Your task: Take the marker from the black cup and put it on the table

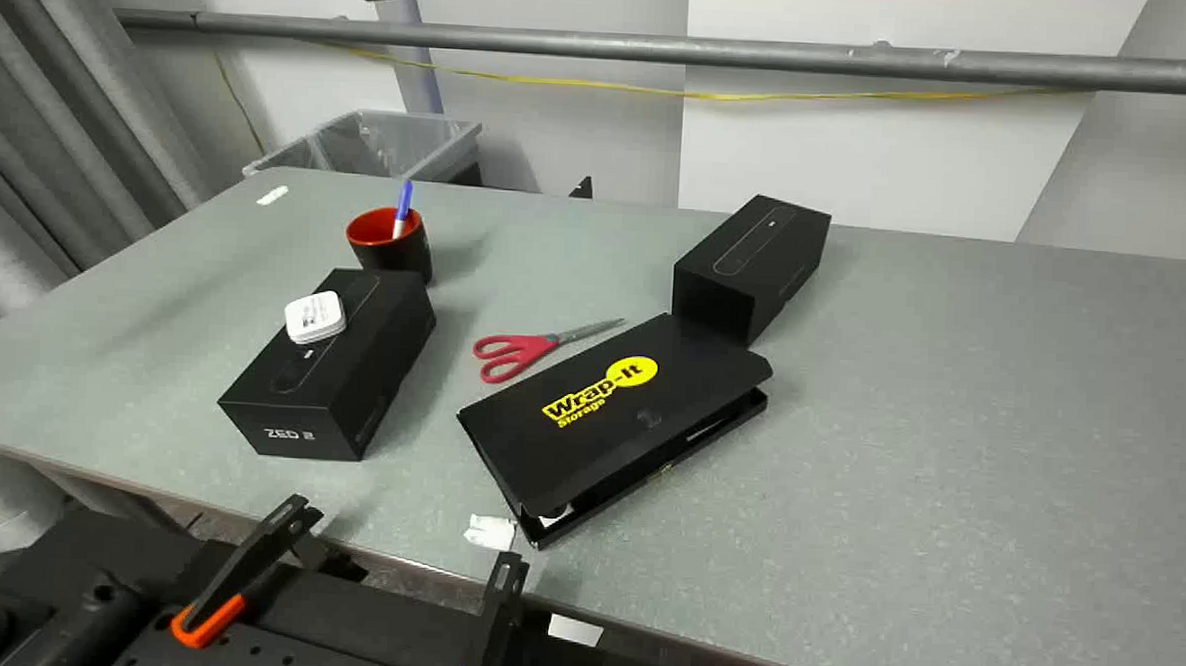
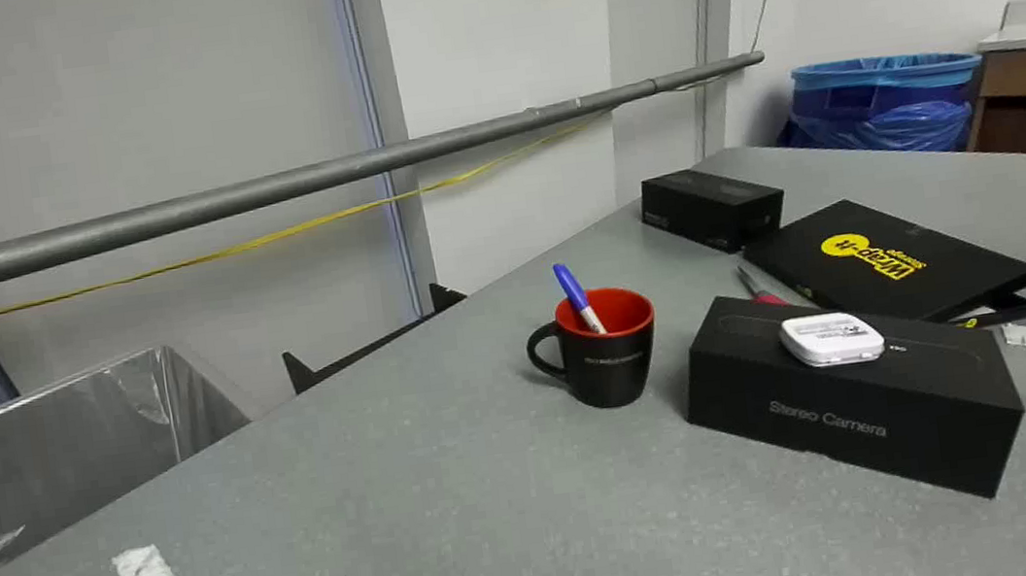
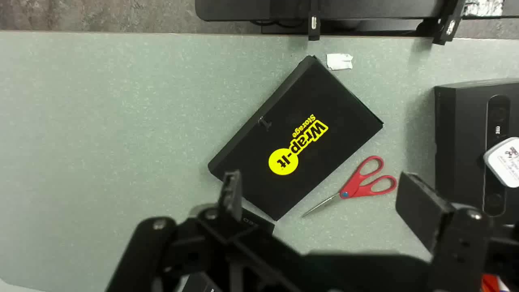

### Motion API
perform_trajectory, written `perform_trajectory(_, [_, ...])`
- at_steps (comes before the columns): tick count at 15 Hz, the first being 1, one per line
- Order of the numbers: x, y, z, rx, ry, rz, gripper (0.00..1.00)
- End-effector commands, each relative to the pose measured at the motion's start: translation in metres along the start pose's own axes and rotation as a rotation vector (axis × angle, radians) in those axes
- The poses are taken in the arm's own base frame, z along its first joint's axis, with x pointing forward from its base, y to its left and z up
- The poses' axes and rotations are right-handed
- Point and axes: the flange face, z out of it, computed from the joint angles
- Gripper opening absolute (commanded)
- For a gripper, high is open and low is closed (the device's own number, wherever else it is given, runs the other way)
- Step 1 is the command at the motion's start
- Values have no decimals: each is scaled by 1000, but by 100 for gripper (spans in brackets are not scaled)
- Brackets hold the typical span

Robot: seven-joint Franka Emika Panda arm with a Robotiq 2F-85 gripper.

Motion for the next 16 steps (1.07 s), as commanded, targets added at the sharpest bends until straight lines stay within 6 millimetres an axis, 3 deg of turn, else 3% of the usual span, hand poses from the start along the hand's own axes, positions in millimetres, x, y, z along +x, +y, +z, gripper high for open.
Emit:
perform_trajectory(1, [0, 0, 0, 0, -1, 0, 100])
perform_trajectory(5, [0, 0, 0, 0, -1, 0, 100])
perform_trajectory(7, [3, -10, -1, 4, 36, -24, 100])
perform_trajectory(13, [40, -115, -3, 126, 148, -216, 100])
perform_trajectory(16, [51, -152, -3, 138, 143, -292, 100])
